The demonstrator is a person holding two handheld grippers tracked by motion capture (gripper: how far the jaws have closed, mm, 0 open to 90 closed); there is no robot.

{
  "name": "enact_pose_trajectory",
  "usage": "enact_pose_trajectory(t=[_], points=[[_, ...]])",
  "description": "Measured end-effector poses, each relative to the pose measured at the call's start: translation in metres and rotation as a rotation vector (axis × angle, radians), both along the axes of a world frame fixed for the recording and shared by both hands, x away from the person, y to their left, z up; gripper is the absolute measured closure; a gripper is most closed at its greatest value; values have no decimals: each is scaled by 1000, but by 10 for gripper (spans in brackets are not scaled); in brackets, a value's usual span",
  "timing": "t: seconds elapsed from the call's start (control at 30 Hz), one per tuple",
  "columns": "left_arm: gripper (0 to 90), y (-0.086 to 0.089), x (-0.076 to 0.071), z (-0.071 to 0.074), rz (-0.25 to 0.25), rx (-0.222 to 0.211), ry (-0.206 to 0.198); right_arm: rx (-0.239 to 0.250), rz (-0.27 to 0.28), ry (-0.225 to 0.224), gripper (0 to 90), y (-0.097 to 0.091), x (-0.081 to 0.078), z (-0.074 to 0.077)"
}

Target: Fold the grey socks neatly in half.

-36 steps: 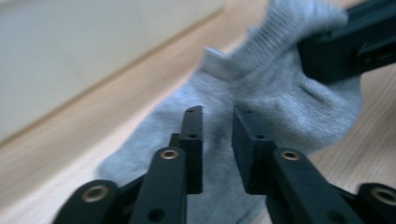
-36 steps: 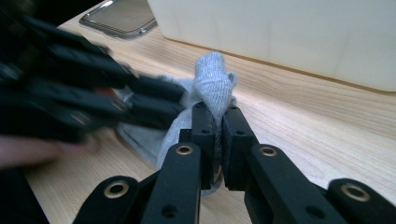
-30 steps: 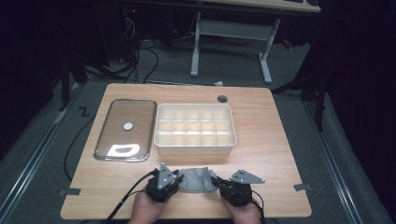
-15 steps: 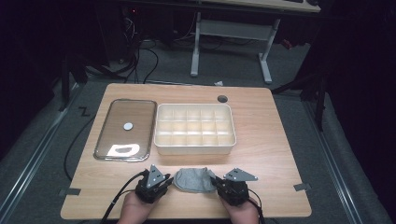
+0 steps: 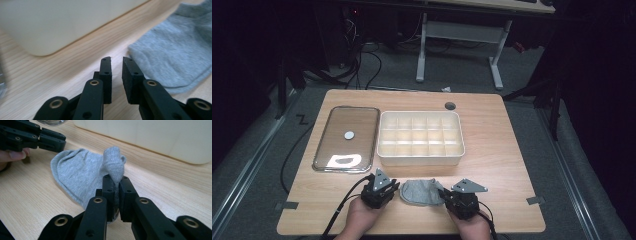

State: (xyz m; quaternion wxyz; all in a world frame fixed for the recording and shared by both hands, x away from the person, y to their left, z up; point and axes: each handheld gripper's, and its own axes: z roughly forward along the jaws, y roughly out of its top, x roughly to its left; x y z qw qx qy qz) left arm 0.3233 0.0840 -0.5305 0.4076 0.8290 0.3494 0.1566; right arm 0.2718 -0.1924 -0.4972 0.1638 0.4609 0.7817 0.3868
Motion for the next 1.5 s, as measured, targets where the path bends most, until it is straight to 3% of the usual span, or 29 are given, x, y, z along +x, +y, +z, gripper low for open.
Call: enact_pose_trajectory(t=[0.1,0.43,0.67,1.07,1.5], points=[[779,-6,-3,-1,-36,2,10,1,-7,3,854,-1,1,-2],[793,-11,-10,0,-80,-18,29,-18,-39,0,832,-3,4,-1],[793,-17,-23,0,-126,-26,41,-47,-42,-23,821,0,2,9],[810,-22,-29,-2,-156,-25,46,-107,-1,-48,824,17,4,12],[833,-22,-29,-3,-163,-30,47,-145,89,-24,810,52,7,2]])
